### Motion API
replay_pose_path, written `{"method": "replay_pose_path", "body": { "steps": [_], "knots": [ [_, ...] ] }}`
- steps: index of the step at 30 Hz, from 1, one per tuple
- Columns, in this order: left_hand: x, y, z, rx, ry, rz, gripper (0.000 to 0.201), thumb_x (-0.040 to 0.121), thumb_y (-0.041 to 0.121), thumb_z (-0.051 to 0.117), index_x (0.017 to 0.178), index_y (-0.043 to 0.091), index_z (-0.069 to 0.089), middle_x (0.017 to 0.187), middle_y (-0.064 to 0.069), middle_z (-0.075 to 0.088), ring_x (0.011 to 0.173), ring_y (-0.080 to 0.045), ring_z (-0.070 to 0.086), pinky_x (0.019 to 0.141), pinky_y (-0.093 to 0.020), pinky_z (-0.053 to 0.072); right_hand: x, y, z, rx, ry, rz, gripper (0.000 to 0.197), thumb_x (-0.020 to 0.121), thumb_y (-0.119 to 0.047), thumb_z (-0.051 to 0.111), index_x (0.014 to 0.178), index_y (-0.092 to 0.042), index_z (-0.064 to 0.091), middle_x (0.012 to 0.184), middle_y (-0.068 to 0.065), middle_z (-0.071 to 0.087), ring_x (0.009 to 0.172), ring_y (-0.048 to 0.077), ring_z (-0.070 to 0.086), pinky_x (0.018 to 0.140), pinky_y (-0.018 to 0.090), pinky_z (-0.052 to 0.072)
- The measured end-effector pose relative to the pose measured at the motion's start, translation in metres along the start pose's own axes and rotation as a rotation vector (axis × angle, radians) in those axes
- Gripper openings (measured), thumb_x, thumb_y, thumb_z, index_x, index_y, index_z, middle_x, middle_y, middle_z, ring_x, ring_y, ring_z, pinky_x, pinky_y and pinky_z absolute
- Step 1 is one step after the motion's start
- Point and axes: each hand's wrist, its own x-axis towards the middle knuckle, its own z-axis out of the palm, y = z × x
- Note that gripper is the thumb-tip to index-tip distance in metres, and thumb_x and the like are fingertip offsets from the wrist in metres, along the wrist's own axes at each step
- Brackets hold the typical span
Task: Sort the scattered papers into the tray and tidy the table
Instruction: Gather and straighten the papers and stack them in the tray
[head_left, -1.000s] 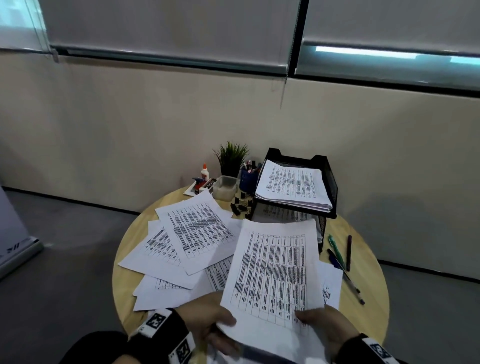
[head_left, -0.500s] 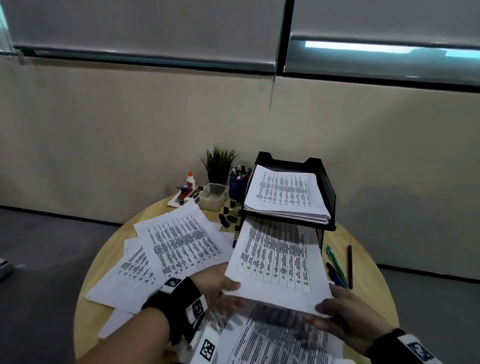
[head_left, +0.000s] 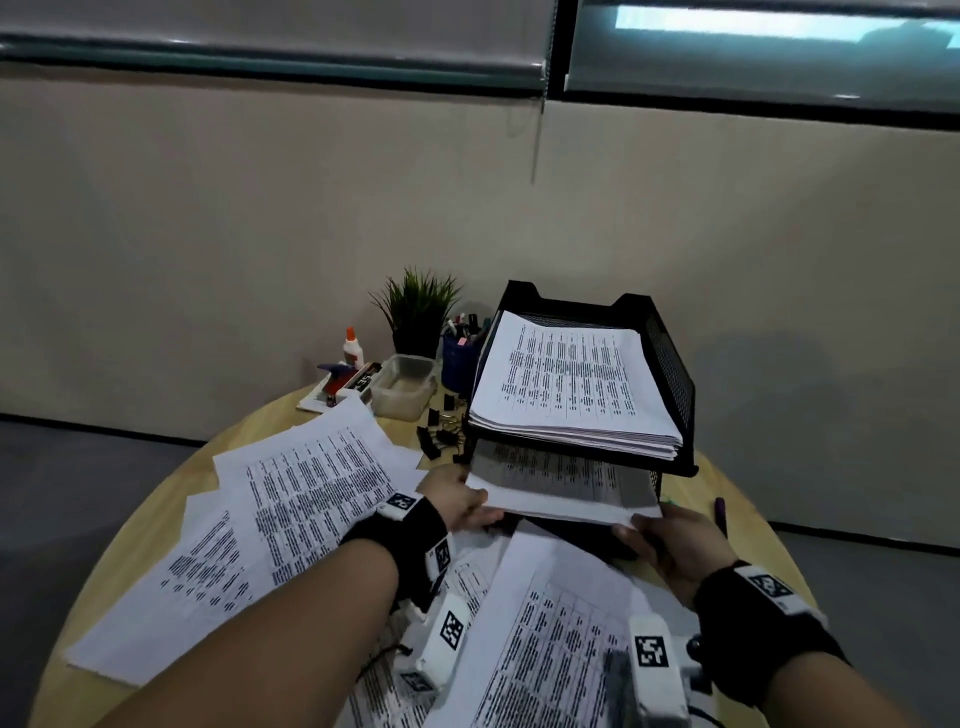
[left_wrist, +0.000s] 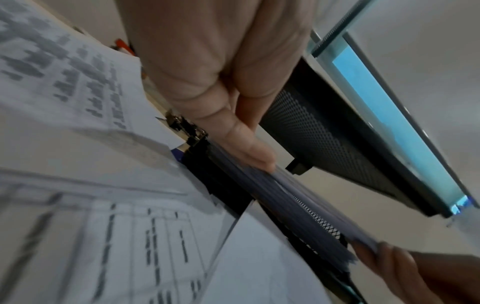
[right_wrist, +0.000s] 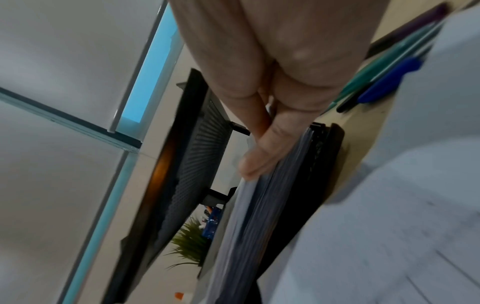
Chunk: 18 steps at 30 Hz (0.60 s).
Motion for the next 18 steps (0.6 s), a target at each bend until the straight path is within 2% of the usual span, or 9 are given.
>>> {"method": "replay_pose_path", "body": {
  "steps": [2, 4, 6, 8, 10, 13, 15, 17, 18],
  "knots": [
    [0.013, 0.001, 0.003, 0.064, 0.043, 0.037, 0.037, 0.089, -0.013, 0.050, 0.125, -0.008, 0.045, 0.104, -0.025, 0.053, 0.056, -0.025, 0.063, 0.044, -0.021, 0.054, 0.015, 0.001, 0.000, -0.025, 0.041, -0.027, 0.018, 0.091, 0.013, 0.046, 0.106, 0.005, 0.053, 0.088, 0.021, 0.057, 0.071, 0.027, 0.059, 0.039, 0.024, 0.051],
    [0.024, -0.001, 0.004, 0.204, 0.095, 0.075, 0.040, 0.087, -0.006, 0.058, 0.125, -0.007, 0.047, 0.086, -0.020, 0.059, 0.044, -0.016, 0.060, 0.040, -0.021, 0.051, 0.031, 0.006, -0.004, -0.163, 0.127, -0.066, 0.014, 0.088, 0.008, 0.055, 0.102, 0.011, 0.055, 0.085, 0.021, 0.062, 0.065, 0.024, 0.061, 0.049, 0.025, 0.054],
    [0.030, -0.004, 0.003, 0.373, 0.161, 0.115, 0.033, 0.084, 0.002, 0.065, 0.114, -0.002, 0.053, 0.059, -0.013, 0.058, 0.033, -0.015, 0.051, 0.038, -0.024, 0.049, 0.040, 0.013, -0.007, -0.328, 0.214, -0.088, 0.017, 0.085, 0.000, 0.064, 0.093, 0.015, 0.060, 0.065, 0.017, 0.063, 0.047, 0.022, 0.059, 0.051, 0.029, 0.053],
    [0.032, -0.007, 0.003, 0.550, 0.221, 0.148, 0.021, 0.082, 0.012, 0.069, 0.096, 0.004, 0.057, 0.052, -0.011, 0.058, 0.037, -0.021, 0.053, 0.044, -0.033, 0.054, 0.040, 0.018, -0.010, -0.391, 0.241, -0.059, 0.022, 0.084, -0.008, 0.069, 0.075, 0.009, 0.060, 0.047, 0.016, 0.054, 0.033, 0.021, 0.048, 0.046, 0.031, 0.047],
    [0.030, -0.008, 0.003, 0.691, 0.254, 0.185, 0.024, 0.081, 0.022, 0.069, 0.095, 0.006, 0.058, 0.064, -0.013, 0.065, 0.049, -0.025, 0.062, 0.054, -0.039, 0.058, 0.033, 0.019, -0.011, -0.490, 0.254, -0.046, 0.034, 0.082, -0.020, 0.073, 0.068, 0.008, 0.061, 0.045, 0.018, 0.053, 0.034, 0.022, 0.046, 0.046, 0.032, 0.045],
    [0.020, -0.008, 0.003, 0.855, 0.296, 0.216, 0.047, 0.082, 0.037, 0.065, 0.114, 0.006, 0.049, 0.099, -0.012, 0.067, 0.081, -0.030, 0.068, 0.064, -0.029, 0.052, 0.018, 0.015, -0.014, -0.620, 0.270, -0.071, 0.048, 0.079, -0.038, 0.073, 0.070, 0.009, 0.067, 0.051, 0.018, 0.063, 0.040, 0.027, 0.056, 0.054, 0.037, 0.053],
    [0.005, -0.010, 0.001, 0.901, 0.285, 0.223, 0.056, 0.083, 0.040, 0.064, 0.122, 0.008, 0.040, 0.111, -0.012, 0.064, 0.093, -0.030, 0.065, 0.067, -0.027, 0.046, 0.007, 0.015, -0.020, -0.787, 0.276, -0.120, 0.051, 0.080, -0.047, 0.068, 0.069, 0.004, 0.069, 0.059, 0.017, 0.069, 0.054, 0.031, 0.065, 0.066, 0.039, 0.056],
    [-0.015, -0.014, -0.001, 0.961, 0.227, 0.205, 0.054, 0.084, 0.038, 0.064, 0.123, 0.009, 0.039, 0.114, -0.012, 0.062, 0.098, -0.029, 0.063, 0.069, -0.027, 0.044, -0.003, 0.019, -0.026, -0.962, 0.235, -0.123, 0.043, 0.082, -0.042, 0.066, 0.068, -0.001, 0.066, 0.065, 0.016, 0.070, 0.066, 0.033, 0.067, 0.071, 0.038, 0.054],
    [-0.026, -0.017, -0.002, 0.991, 0.177, 0.183, 0.053, 0.084, 0.036, 0.064, 0.122, 0.010, 0.040, 0.115, -0.012, 0.061, 0.100, -0.028, 0.062, 0.071, -0.028, 0.045, -0.010, 0.024, -0.029, -1.015, 0.196, -0.104, 0.037, 0.082, -0.036, 0.067, 0.062, -0.006, 0.061, 0.061, 0.013, 0.066, 0.065, 0.030, 0.065, 0.067, 0.035, 0.052]
  ]
}}
